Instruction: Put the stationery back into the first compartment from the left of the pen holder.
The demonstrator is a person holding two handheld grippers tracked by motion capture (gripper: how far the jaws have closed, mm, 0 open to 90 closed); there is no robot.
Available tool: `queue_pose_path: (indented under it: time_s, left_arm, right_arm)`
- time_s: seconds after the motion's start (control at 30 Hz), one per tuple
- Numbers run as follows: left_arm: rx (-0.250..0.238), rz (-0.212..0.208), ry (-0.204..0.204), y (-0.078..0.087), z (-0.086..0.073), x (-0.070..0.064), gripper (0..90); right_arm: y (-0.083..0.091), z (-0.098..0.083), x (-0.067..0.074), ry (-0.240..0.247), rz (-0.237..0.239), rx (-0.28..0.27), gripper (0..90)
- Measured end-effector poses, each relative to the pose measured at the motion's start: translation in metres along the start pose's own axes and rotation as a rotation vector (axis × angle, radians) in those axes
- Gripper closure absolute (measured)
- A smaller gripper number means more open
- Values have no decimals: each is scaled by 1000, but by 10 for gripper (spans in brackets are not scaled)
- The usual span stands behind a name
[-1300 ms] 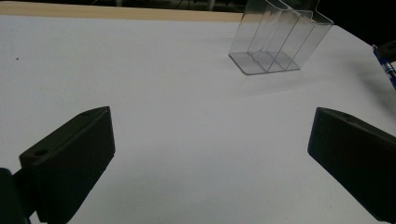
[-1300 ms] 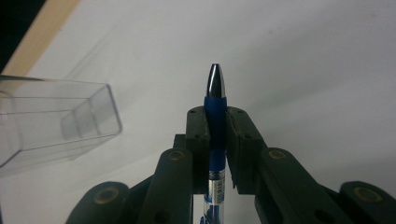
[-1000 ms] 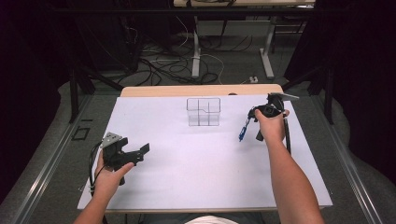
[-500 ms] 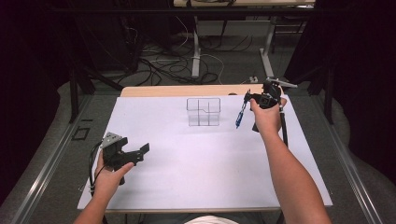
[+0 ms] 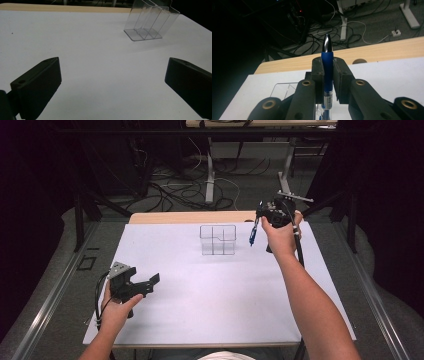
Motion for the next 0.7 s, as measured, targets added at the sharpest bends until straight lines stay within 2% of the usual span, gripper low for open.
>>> queue_pose_path:
  time_s: [0.07,0.2,0.23,0.27,0.7]
  left_arm:
    - [0,0,-1,0,0,0,5]
    - [1,-2,-2,0,0,-1,5]
    - [1,-4,-3,0,0,-1,5]
    - [1,-4,-3,0,0,-1,5]
    - [-13,4,-4,1,2,-1,5]
  right_arm:
    - [2,6,9,32,3,-14,805]
    - [2,12,18,46,5,-42,804]
    - [1,15,22,71,7,-50,805]
    - [1,17,25,73,3,-64,804]
    - [-15,24,56,135,37,-76,805]
Point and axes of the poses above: each handheld gripper's, and its own axes: y roughly backward along the jaws, z roughly out of its top, x roughly to its left, the point moved 8 cm from there along -y, roughly forward along the jaws, and after that the axes turned 9 degrees about y, right-handed, at the moved point
